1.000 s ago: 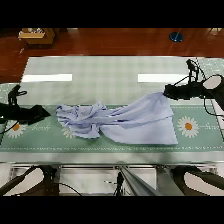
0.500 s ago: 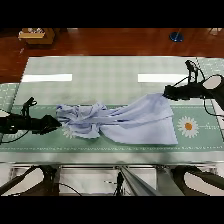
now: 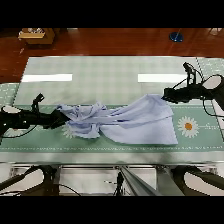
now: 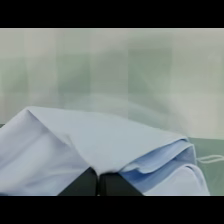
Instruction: Fold the shirts.
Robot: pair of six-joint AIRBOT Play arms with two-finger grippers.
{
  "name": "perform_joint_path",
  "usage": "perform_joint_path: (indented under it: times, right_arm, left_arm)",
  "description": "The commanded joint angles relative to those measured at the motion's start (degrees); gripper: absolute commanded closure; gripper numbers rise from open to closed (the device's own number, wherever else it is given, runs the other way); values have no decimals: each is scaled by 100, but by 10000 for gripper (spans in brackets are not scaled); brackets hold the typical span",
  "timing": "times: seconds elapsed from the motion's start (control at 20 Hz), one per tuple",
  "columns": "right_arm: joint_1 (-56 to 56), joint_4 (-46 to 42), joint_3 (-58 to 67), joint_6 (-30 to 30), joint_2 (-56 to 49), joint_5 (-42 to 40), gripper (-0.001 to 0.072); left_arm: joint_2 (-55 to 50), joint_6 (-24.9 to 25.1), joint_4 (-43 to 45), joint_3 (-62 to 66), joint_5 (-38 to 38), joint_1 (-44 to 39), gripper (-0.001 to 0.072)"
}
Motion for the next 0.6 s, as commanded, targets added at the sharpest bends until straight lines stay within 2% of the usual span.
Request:
perform_joint_path:
  times: [0.0, 0.1, 0.15, 0.25, 0.55]
  right_arm:
    - [0, 2, 0, -11, 4, 92, 701]
    - [0, 0, 0, -9, 4, 92, 701]
    - [0, 0, 0, -9, 4, 92, 701]
    - [0, 0, 0, -9, 4, 90, 701]
    - [-4, -675, 13, 20, 227, 83, 701]
  left_arm:
    - [-37, -17, -11, 35, 796, 63, 269]
    - [-37, 4, -11, 35, 695, 79, 566]
    - [-37, 7, -15, 37, 651, 79, 589]
    - [-33, 221, -15, 37, 470, 81, 682]
    - [15, 326, -15, 142, -179, 96, 683]
